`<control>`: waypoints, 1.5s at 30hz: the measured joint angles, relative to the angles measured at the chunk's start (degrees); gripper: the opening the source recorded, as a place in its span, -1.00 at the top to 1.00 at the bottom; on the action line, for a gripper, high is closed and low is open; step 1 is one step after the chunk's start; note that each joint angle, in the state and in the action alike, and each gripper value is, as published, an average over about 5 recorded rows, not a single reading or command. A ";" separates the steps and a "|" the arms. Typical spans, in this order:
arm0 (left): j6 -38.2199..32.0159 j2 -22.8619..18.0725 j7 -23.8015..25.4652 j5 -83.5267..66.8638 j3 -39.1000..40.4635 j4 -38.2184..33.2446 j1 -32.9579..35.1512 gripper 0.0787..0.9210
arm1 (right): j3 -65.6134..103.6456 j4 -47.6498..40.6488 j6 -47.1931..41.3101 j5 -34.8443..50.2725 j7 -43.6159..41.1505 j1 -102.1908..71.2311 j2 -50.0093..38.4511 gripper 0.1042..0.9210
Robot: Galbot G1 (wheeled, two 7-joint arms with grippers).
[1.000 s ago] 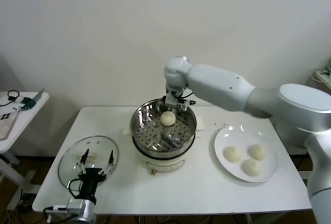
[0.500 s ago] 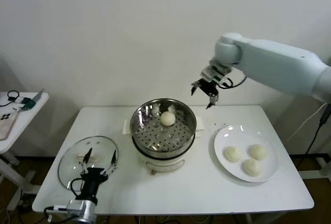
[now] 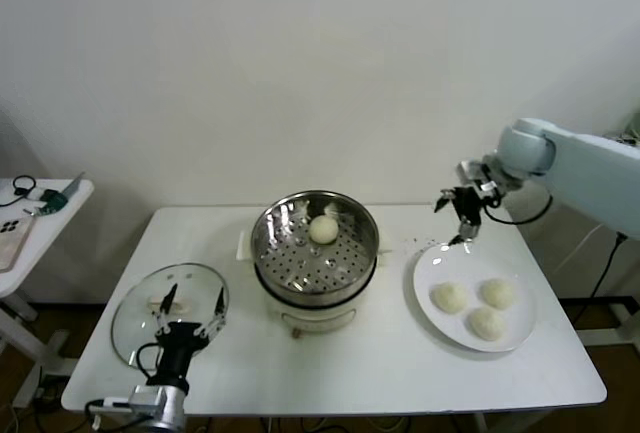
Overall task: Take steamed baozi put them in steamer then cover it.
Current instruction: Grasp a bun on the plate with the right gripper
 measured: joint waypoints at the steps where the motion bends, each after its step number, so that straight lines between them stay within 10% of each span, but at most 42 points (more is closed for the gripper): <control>1: 0.03 -0.08 -0.03 0.06 -0.03 0.01 0.00 -0.77 | 0.65 0.00 -0.41 -0.41 -0.03 -1.15 -0.37 -0.76; 45: -0.22 -0.74 -0.35 0.81 -0.85 1.58 0.19 -0.77 | 14.56 -10.68 -4.21 -10.28 -0.07 -24.73 4.45 -0.74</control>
